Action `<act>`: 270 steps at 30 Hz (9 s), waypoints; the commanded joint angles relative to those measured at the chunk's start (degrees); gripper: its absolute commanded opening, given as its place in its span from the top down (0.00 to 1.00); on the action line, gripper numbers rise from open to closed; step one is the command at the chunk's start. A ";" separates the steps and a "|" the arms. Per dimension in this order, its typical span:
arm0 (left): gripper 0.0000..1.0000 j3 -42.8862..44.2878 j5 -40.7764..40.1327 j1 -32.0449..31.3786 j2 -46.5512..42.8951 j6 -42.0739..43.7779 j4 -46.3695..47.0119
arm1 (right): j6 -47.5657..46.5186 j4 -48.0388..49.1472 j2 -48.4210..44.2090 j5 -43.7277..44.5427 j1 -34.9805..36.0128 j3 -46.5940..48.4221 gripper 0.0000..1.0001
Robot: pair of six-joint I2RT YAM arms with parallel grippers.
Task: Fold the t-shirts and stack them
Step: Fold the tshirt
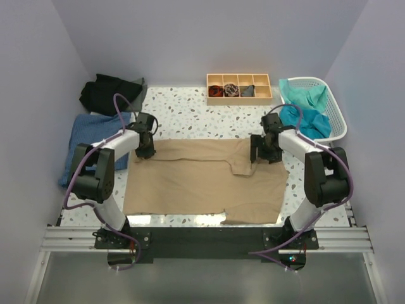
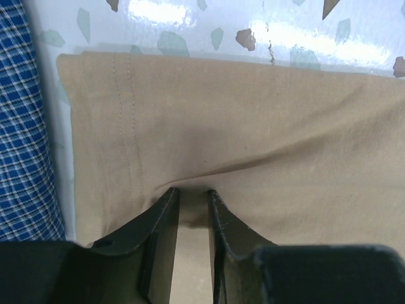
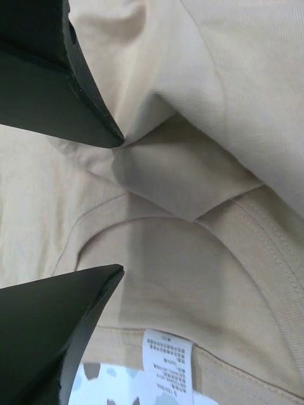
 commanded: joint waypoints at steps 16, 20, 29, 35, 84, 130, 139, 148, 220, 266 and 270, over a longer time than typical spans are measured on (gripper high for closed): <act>0.62 3.51 6.22 -0.36 -10.16 3.54 4.24 | 11.63 18.68 -12.93 -22.18 -6.14 -16.66 0.53; 0.59 2.99 9.21 -1.50 -10.08 3.62 6.96 | 11.80 20.96 -13.29 -22.53 -6.14 -18.60 0.53; 0.58 2.98 12.12 -3.08 -6.39 2.75 9.34 | 12.33 24.21 -11.53 -23.85 -6.58 -20.09 0.82; 0.58 2.81 12.12 -3.70 -4.72 2.57 9.43 | 10.66 21.94 -14.42 -23.76 -6.67 -19.13 1.00; 0.57 8.70 13.44 -3.79 4.43 5.21 4.50 | 8.55 10.58 -20.25 -1.09 -5.88 -12.62 0.44; 0.57 9.31 4.03 0.17 9.61 4.94 3.36 | 2.22 11.21 -1.33 9.09 -12.12 8.12 1.00; 0.50 8.88 6.23 -0.01 7.43 5.03 4.94 | 1.34 14.09 -3.16 3.14 -12.12 4.89 0.55; 0.38 7.29 10.09 -1.76 0.56 4.86 7.84 | 4.50 10.95 -15.04 -16.80 -12.21 -2.85 0.38; 0.32 13.27 1.92 -0.36 11.11 3.89 17.42 | 1.52 17.45 12.90 -19.55 -8.43 13.04 0.33; 0.32 -14.83 1.23 -9.59 -23.95 -10.77 6.01 | 18.44 -0.13 -32.69 -3.30 -3.60 -18.04 0.29; 0.28 -19.24 -1.06 -12.04 -28.79 -15.26 1.44 | 28.22 -3.28 -41.83 1.80 1.57 -23.86 0.30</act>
